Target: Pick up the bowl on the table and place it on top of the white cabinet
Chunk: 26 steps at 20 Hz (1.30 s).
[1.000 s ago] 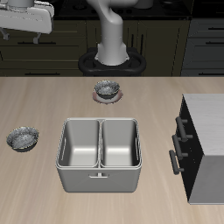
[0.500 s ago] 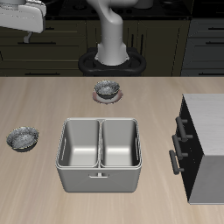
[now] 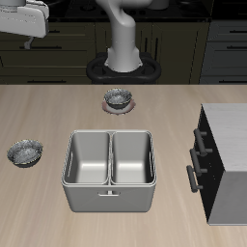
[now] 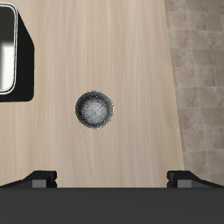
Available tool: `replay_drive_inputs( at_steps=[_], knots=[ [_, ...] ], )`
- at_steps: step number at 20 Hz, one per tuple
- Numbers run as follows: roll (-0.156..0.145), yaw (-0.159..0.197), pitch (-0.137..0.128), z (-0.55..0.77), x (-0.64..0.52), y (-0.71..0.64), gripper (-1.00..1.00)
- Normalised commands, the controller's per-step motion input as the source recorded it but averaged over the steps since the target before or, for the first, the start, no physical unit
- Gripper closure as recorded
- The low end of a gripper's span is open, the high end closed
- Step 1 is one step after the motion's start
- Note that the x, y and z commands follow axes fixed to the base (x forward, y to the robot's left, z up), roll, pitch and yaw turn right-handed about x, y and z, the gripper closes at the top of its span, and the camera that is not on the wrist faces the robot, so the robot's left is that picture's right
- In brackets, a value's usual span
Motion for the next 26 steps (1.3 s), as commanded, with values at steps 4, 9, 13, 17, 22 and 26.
replay_drive_inputs(
  at_steps=[4,9,13,17,22,26],
  knots=[
    [-0.001,0.005,-0.009,0.07,0.15,0.07,-1.00],
    [-0.001,0.015,-0.004,0.10,0.16,0.06,-1.00],
    [-0.010,-0.013,-0.015,0.09,0.13,-0.01,-1.00],
    [-0.025,-0.007,-0.004,0.07,0.19,-0.09,-1.00],
    [-0.011,-0.011,-0.005,0.02,0.13,-0.06,-1.00],
    [-0.009,0.001,0.007,-0.03,0.14,-0.05,-1.00]
  ],
)
